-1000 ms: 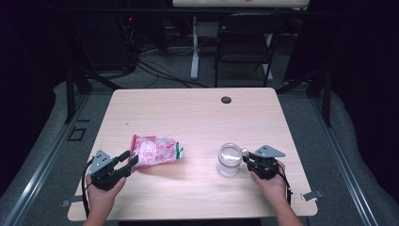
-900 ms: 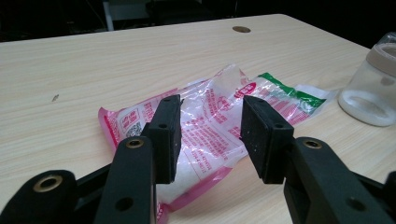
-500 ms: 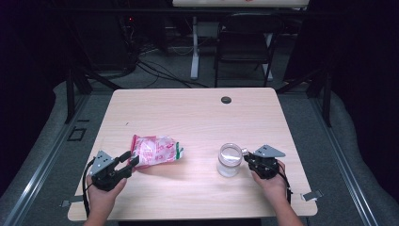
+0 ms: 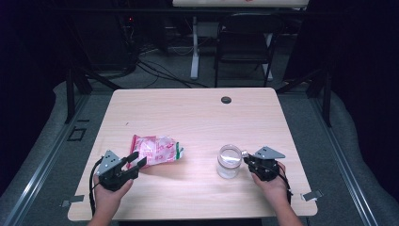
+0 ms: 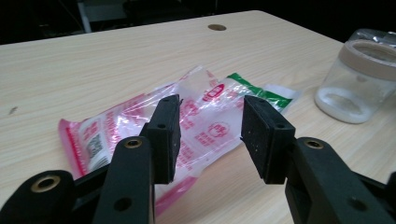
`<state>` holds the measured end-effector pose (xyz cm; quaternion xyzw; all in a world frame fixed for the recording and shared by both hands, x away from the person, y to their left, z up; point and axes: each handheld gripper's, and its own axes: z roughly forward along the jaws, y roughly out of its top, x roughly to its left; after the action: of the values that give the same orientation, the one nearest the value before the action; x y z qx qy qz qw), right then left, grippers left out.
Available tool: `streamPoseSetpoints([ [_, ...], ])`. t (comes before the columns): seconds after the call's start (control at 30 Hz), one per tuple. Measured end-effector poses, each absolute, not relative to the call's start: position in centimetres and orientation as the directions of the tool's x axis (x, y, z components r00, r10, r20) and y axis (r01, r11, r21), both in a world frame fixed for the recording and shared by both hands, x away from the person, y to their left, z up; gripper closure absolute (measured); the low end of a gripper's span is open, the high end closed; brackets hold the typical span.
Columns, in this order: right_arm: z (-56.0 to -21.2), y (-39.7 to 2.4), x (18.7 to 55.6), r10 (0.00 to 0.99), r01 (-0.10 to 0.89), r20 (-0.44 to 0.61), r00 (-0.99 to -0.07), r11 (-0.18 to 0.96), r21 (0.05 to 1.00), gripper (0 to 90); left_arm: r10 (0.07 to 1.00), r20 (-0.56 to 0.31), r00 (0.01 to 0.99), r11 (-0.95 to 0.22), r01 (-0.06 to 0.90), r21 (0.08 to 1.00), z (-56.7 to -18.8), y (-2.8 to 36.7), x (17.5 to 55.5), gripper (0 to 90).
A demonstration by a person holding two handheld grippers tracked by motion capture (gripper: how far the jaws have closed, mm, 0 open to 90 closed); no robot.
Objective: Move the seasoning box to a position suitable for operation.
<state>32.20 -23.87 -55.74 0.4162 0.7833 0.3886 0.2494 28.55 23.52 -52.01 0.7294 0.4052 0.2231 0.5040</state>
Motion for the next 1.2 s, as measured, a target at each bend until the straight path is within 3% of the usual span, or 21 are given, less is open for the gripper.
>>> streamPoseSetpoints([
  [0.5,-55.7,-23.1,30.4,0.831,0.453,-0.062,-0.552,0.362,0.814,80.5,0.706,-0.119,0.698,-0.228,0.383,0.895,-52.0,18.0,28.9,60.7],
  [0.77,-55.6,-22.3,29.4,0.803,0.433,-0.077,-0.591,0.396,0.810,80.3,0.637,-0.041,0.770,-0.349,0.335,0.875,-51.6,12.0,29.7,61.5],
  [1.03,-55.5,-21.1,28.2,0.773,0.422,-0.073,-0.631,0.421,0.803,79.7,0.589,-0.096,0.802,-0.307,0.332,0.892,-50.7,9.3,30.9,64.5],
  [1.2,-55.2,-21.3,27.7,0.765,0.417,-0.062,-0.641,0.415,0.809,72.1,0.573,-0.123,0.810,-0.331,0.366,0.869,-52.2,9.5,30.7,65.5],
])
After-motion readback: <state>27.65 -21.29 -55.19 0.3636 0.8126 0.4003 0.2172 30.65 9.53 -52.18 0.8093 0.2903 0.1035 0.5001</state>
